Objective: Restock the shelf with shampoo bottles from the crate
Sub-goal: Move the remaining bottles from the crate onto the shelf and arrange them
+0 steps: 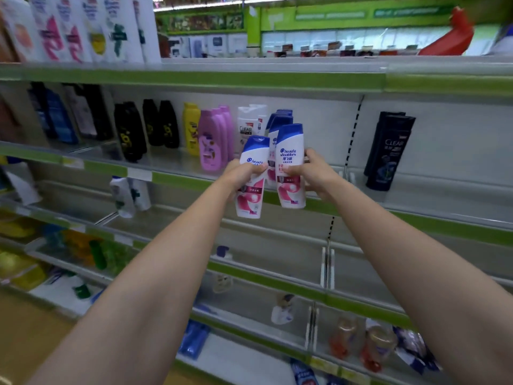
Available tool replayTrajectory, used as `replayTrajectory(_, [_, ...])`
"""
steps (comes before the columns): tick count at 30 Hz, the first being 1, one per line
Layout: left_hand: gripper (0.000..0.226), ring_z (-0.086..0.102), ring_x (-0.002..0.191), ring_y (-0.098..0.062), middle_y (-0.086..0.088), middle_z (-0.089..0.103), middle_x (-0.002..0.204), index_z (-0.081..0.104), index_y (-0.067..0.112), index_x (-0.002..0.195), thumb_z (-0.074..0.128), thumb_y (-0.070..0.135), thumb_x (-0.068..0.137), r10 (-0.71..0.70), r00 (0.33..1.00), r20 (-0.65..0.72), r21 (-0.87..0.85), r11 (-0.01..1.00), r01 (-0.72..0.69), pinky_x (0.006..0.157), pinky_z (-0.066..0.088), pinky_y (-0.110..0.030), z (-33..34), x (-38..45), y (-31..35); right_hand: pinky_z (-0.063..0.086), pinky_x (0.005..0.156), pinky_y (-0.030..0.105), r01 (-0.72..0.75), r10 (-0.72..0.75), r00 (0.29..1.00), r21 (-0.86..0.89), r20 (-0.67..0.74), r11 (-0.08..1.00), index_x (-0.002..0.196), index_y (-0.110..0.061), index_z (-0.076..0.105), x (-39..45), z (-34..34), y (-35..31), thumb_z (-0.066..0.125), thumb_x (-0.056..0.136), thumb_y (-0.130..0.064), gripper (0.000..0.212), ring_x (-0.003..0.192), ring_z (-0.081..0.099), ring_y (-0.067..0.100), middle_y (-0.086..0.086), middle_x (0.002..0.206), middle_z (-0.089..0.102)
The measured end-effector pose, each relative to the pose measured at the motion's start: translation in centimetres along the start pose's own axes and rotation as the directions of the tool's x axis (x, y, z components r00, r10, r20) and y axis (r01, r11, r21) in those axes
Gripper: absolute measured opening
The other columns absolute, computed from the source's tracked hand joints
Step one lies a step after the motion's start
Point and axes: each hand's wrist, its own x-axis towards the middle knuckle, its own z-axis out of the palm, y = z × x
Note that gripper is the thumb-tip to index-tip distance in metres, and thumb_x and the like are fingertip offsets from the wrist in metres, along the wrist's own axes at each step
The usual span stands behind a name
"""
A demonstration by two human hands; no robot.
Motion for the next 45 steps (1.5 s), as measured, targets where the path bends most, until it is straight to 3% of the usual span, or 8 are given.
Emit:
replayTrajectory(6, [0.019, 0.067, 0.078, -0.021, -0.007, 0.070, 0.092, 0.059, 0.010, 0.103, 0.064, 0.017, 0.086, 0.074, 0.985, 0.153, 0.004, 0.997, -0.076, 0.069, 0.053, -0.031, 0.9, 1.6, 1.4, 0.045, 0.058, 0.029, -0.012, 0.015, 0.991, 0.022, -0.135, 1.000, 0.130, -0.009, 0.039, 0.3, -1.8, -0.6, 0.060, 0.088, -0.005, 0.047, 0.079, 0.061, 0.014, 0.005, 0.111, 0.059])
replayTrajectory(11, [0.016, 0.064, 0.083, -0.025, -0.006, 0.067, 0.088, 0.055, 0.013, 0.096, 0.064, 0.021, 0.086, 0.091, 0.968, 0.233, 0.001, 0.996, -0.094, 0.087, 0.051, -0.040, 2.9, 2.0, 2.2, 0.046, 0.063, 0.030, -0.024, 0.028, 0.974, 0.020, -0.224, 1.000, 0.129, -0.009, 0.041, 0.4, -3.3, -0.4, 0.061, 0.089, -0.007, 0.045, 0.081, 0.060, 0.016, 0.007, 0.113, 0.059])
replayTrajectory(15, [0.010, 0.064, 0.075, -0.020, -0.003, 0.067, 0.082, 0.056, 0.012, 0.094, 0.062, 0.018, 0.088, 0.102, 0.957, 0.271, -0.008, 0.995, -0.104, 0.074, 0.050, -0.033, 4.5, 2.3, 2.3, 0.049, 0.069, 0.032, -0.009, 0.013, 0.961, 0.017, -0.276, 1.000, 0.126, -0.007, 0.044, 1.3, -3.9, 0.3, 0.064, 0.087, -0.009, 0.043, 0.092, 0.061, 0.022, 0.010, 0.120, 0.060])
replayTrajectory(21, [0.030, 0.064, 0.085, -0.023, -0.009, 0.067, 0.096, 0.054, 0.007, 0.114, 0.063, 0.019, 0.088, 0.106, 0.961, 0.257, 0.019, 0.993, -0.114, 0.083, 0.051, -0.037, 5.0, 3.2, 2.0, 0.045, 0.064, 0.025, 0.009, -0.014, 0.972, -0.024, -0.233, 1.000, 0.132, -0.013, 0.041, 3.5, -3.0, 1.3, 0.063, 0.089, -0.015, 0.048, 0.091, 0.059, 0.017, 0.004, 0.112, 0.060])
replayTrajectory(29, [0.022, 0.062, 0.080, -0.020, -0.006, 0.065, 0.089, 0.053, 0.011, 0.104, 0.064, 0.018, 0.087, 0.082, 0.973, 0.214, 0.031, 0.995, -0.090, 0.076, 0.050, -0.032, 4.2, 3.7, 1.5, 0.056, 0.084, 0.038, -0.039, 0.055, 0.980, 0.088, -0.191, 0.995, 0.132, -0.018, 0.040, 7.0, -3.0, 2.4, 0.058, 0.091, -0.012, 0.045, 0.087, 0.065, 0.018, 0.008, 0.120, 0.062])
replayTrajectory(33, [0.020, 0.062, 0.079, -0.020, -0.006, 0.064, 0.089, 0.052, 0.011, 0.102, 0.063, 0.017, 0.087, 0.073, 0.976, 0.204, 0.040, 0.996, -0.083, 0.076, 0.050, -0.032, 4.3, 3.8, 1.4, 0.058, 0.078, 0.035, -0.050, 0.062, 0.983, 0.072, -0.175, 0.996, 0.132, -0.017, 0.039, 7.2, -3.2, 2.6, 0.058, 0.091, -0.013, 0.045, 0.081, 0.065, 0.016, 0.008, 0.121, 0.061])
replayTrajectory(39, [0.016, 0.062, 0.087, -0.024, -0.007, 0.065, 0.093, 0.054, 0.014, 0.099, 0.063, 0.019, 0.087, 0.071, 0.980, 0.187, 0.029, 0.997, -0.077, 0.089, 0.050, -0.041, 5.1, 3.1, 1.6, 0.048, 0.099, 0.044, -0.100, 0.081, 0.977, -0.088, -0.198, 0.991, 0.141, -0.010, 0.030, 5.8, -4.4, 2.3, 0.066, 0.087, -0.016, 0.066, 0.118, 0.054, 0.027, 0.011, 0.135, 0.050])
replayTrajectory(45, [0.015, 0.066, 0.082, -0.022, -0.008, 0.068, 0.093, 0.057, 0.013, 0.101, 0.063, 0.016, 0.087, 0.096, 0.978, 0.187, 0.004, 0.995, -0.098, 0.077, 0.053, -0.034, 7.0, 1.3, 2.2, 0.047, 0.078, 0.028, -0.083, 0.082, 0.997, -0.169, -0.013, 0.982, 0.117, -0.009, 0.047, 2.4, -6.2, 1.5, 0.064, 0.084, -0.001, 0.038, 0.103, 0.055, 0.018, -0.002, 0.093, 0.057])
